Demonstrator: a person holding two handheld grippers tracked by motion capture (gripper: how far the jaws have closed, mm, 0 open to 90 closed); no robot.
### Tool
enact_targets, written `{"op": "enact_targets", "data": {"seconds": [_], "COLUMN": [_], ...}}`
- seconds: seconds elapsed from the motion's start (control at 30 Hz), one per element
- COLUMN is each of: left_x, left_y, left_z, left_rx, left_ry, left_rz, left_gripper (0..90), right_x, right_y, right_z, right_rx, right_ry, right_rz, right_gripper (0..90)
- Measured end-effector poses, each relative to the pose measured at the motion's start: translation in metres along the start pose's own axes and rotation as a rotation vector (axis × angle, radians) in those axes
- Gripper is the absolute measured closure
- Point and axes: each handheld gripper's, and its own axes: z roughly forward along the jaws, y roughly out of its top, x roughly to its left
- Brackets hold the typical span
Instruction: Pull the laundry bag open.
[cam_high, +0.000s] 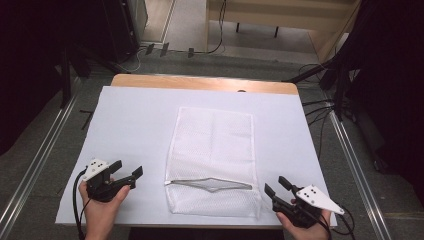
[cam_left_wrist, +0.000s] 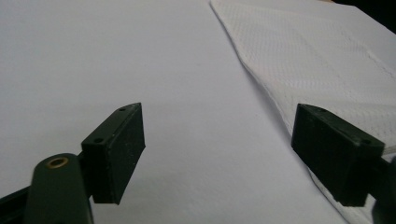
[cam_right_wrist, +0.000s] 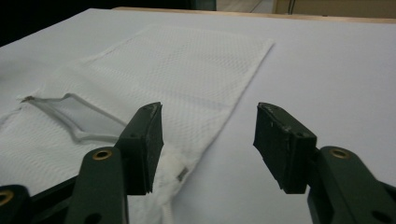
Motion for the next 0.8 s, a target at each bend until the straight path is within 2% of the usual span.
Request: {"op": "enact_targets", "data": {"seconds": [0.03,0.07,0.23,0.43,0.6,0.7,0.8], "left_x": [0.001,0.002,0.007,0.013,0.021,0.025,0.027], "left_y": [0.0,0.0,0.0,0.001,0.001,0.001,0.001], "left_z": [-0.001,-0.002,-0.005,-0.009,-0.012,-0.013,-0.014], "left_rx": [-0.002,-0.008,-0.019,-0.026,-0.036,-0.039,-0.036], "left_ry": [-0.027,-0.036,-0.065,-0.017,-0.024,-0.014,-0.019], "left_rz": [0.013,0.017,0.016,0.073,0.069,0.07,0.076], "left_gripper": [13.1,13.2,13.1,12.7,9.5,7.8,0.7], "right_x": [-0.004,-0.009,-0.028,-0.049,-0.065,-0.074,-0.079], "right_y": [0.0,0.0,0.0,0.0,-0.002,-0.005,-0.006], "right_z": [-0.001,-0.001,-0.004,-0.008,-0.011,-0.012,-0.012], "right_rx": [-0.002,0.001,0.015,0.01,0.001,0.008,0.013], "right_ry": [-0.002,-0.016,-0.052,-0.089,-0.123,-0.145,-0.159], "right_rz": [0.006,0.01,0.018,0.029,0.041,0.049,0.049], "right_gripper": [39.2,36.9,33.8,28.6,26.5,25.4,24.8]}}
